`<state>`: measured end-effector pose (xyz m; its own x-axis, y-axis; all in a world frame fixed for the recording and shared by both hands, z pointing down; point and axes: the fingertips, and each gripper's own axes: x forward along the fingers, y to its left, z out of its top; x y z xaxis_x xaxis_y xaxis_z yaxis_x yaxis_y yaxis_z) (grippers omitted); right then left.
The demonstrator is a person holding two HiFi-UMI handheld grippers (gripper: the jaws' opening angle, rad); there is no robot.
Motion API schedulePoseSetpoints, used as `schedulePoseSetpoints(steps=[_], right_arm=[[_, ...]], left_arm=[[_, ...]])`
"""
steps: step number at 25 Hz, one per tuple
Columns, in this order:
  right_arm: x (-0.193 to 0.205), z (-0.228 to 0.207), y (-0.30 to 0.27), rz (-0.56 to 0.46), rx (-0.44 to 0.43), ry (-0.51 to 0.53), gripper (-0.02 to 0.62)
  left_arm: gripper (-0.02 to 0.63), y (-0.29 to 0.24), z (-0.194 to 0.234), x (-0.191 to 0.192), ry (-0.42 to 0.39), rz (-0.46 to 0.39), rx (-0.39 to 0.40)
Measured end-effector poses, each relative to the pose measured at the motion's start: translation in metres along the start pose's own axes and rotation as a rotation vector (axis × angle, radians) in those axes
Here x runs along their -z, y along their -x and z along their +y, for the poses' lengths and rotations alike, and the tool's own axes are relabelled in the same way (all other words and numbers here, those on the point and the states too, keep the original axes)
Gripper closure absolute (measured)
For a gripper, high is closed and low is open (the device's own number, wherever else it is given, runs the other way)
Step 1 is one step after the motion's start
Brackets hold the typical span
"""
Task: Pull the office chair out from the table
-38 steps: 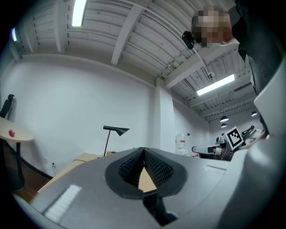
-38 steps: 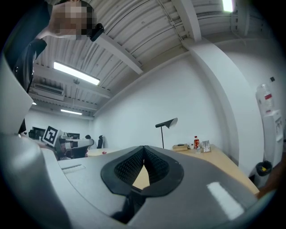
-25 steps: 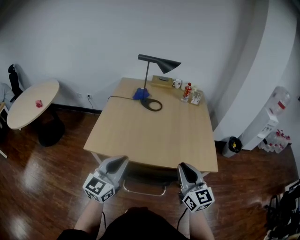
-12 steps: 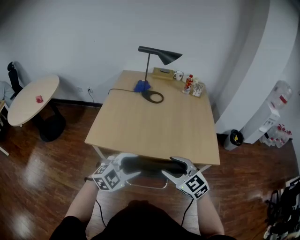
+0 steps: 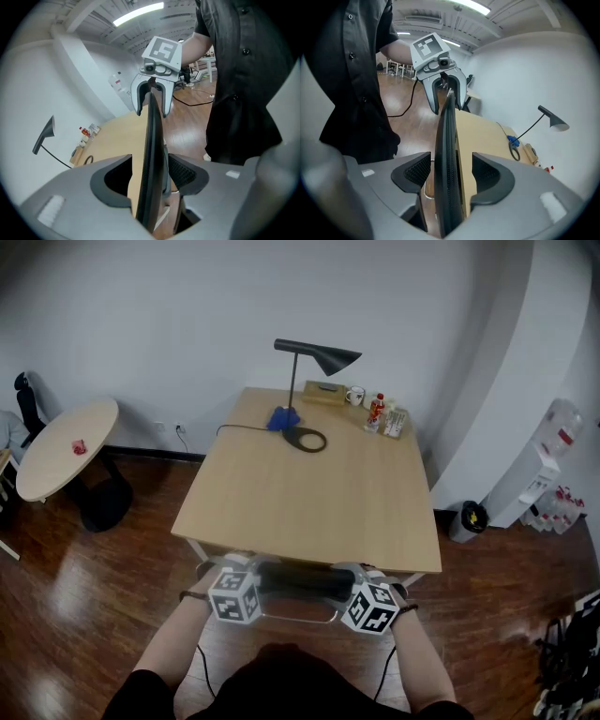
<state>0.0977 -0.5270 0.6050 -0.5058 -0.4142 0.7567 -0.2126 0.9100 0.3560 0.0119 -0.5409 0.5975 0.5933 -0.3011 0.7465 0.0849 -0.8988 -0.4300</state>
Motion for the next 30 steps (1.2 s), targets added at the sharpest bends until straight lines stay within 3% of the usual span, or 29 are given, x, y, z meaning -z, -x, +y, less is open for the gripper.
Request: schedulePoseSetpoints(steps=[11, 16, 30], right_arm=[[0.025, 0.003, -0.023, 0.129, -0.06, 0.036, 0.36], [0.031, 0.014, -0.026, 0.175, -0.096, 0.113, 0.438], [0.04, 0.015, -0.03, 0.244, -0.117, 0.116, 0.467]], left_arm=[[0.374, -0.021, -0.005, 0.015, -0.007, 0.057, 0.056], [0.474, -0.025, -0.01, 0.023, -0.079, 0.104, 0.066], [0.506, -0.027, -0.015, 0.026, -0.093, 0.126, 0.094]])
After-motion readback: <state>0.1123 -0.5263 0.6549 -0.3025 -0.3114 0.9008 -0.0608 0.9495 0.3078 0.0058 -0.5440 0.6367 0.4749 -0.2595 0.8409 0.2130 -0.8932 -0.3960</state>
